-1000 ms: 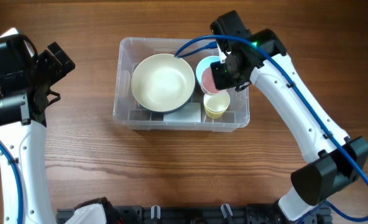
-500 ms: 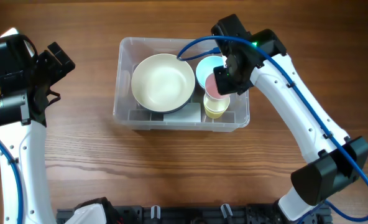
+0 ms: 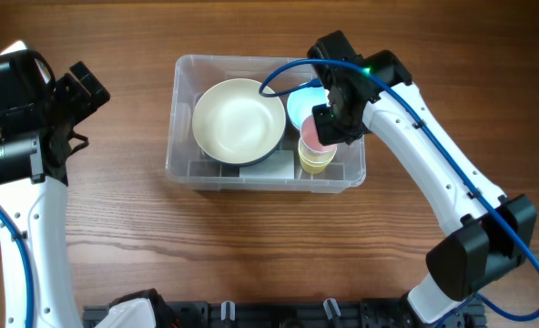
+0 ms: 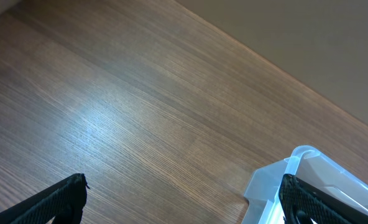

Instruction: Pack container

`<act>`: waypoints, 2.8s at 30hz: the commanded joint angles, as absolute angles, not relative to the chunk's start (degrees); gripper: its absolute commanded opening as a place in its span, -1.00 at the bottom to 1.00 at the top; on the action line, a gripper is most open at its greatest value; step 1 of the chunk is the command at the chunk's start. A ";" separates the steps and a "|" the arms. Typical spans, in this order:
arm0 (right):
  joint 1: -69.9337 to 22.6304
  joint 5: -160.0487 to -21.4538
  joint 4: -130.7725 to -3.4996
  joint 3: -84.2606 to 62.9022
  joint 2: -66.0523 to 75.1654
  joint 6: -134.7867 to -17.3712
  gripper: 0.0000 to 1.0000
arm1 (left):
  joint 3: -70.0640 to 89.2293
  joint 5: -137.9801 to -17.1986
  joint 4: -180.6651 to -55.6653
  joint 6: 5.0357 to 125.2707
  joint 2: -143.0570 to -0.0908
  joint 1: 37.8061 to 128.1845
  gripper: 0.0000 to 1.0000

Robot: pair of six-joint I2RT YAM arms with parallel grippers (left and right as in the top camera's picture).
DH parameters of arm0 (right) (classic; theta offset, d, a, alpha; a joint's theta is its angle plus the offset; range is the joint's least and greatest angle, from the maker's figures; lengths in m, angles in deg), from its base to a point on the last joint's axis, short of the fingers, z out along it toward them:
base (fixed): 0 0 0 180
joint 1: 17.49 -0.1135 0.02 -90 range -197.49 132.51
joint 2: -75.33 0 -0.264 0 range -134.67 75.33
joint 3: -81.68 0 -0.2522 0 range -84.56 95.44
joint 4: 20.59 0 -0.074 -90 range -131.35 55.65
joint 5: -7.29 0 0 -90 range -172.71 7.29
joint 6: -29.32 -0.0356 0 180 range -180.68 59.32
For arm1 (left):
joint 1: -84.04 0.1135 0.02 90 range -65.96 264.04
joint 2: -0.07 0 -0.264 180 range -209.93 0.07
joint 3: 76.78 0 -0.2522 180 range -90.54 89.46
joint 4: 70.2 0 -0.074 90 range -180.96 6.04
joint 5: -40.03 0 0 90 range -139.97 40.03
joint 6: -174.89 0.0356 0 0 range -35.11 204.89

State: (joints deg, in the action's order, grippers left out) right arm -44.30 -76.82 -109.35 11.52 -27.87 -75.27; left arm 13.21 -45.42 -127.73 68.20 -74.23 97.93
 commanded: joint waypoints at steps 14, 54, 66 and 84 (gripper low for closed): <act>-41.43 -75.59 -105.00 15.47 -24.44 -75.75 -0.10 | 12.58 -46.07 -127.79 67.70 -73.97 98.20 1.00; -21.00 -75.64 -100.39 18.99 -11.93 -72.69 0.99 | 12.58 -46.07 -127.79 67.70 -73.97 98.20 0.99; -21.00 -75.62 -99.54 17.51 -7.80 -72.65 0.99 | 12.58 -46.07 -127.79 67.70 -73.97 98.20 0.99; -21.00 -76.86 -65.90 -19.04 48.89 -71.10 1.00 | 12.58 -46.07 -127.79 67.70 -73.97 98.20 1.00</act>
